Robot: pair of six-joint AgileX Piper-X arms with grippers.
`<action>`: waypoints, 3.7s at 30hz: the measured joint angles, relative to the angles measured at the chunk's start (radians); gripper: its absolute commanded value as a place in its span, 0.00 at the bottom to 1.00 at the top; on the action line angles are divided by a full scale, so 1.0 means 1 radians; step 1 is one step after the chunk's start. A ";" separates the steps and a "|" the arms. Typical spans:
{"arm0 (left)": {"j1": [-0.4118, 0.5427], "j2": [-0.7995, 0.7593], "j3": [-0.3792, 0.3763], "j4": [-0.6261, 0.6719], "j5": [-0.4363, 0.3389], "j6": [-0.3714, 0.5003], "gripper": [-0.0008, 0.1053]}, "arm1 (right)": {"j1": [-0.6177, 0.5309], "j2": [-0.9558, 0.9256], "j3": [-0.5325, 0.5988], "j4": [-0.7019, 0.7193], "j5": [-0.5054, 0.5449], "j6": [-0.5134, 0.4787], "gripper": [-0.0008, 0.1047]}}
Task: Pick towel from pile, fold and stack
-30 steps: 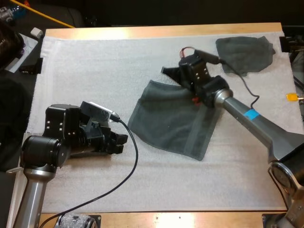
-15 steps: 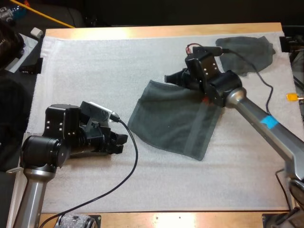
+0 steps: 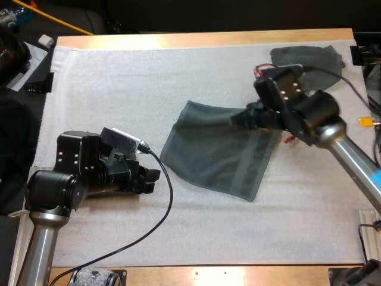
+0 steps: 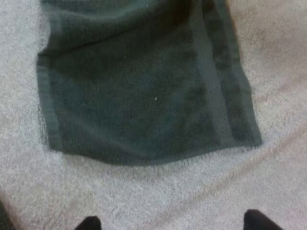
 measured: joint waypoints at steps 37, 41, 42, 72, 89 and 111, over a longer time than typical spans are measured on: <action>-0.002 -0.047 0.000 0.044 0.016 0.002 0.56 | 0.281 -0.428 0.790 -0.117 -0.066 0.553 0.51; -0.002 -0.047 0.001 0.046 0.022 0.002 0.55 | 0.250 -0.423 0.898 -0.215 -0.088 0.609 0.51; -0.002 -0.047 0.004 0.044 0.025 0.002 0.55 | 0.259 -0.426 0.895 -0.230 -0.088 0.621 0.51; -0.002 -0.044 0.033 0.046 0.038 0.002 0.56 | 0.103 -0.150 0.981 -0.816 -0.256 0.863 0.38; -0.002 -0.044 0.033 0.024 0.038 0.002 0.56 | 0.103 -0.156 0.980 -0.806 -0.227 0.792 0.01; -0.071 0.270 0.212 -0.270 0.100 -0.014 0.56 | 0.105 -0.313 0.980 -0.459 -0.144 0.574 0.01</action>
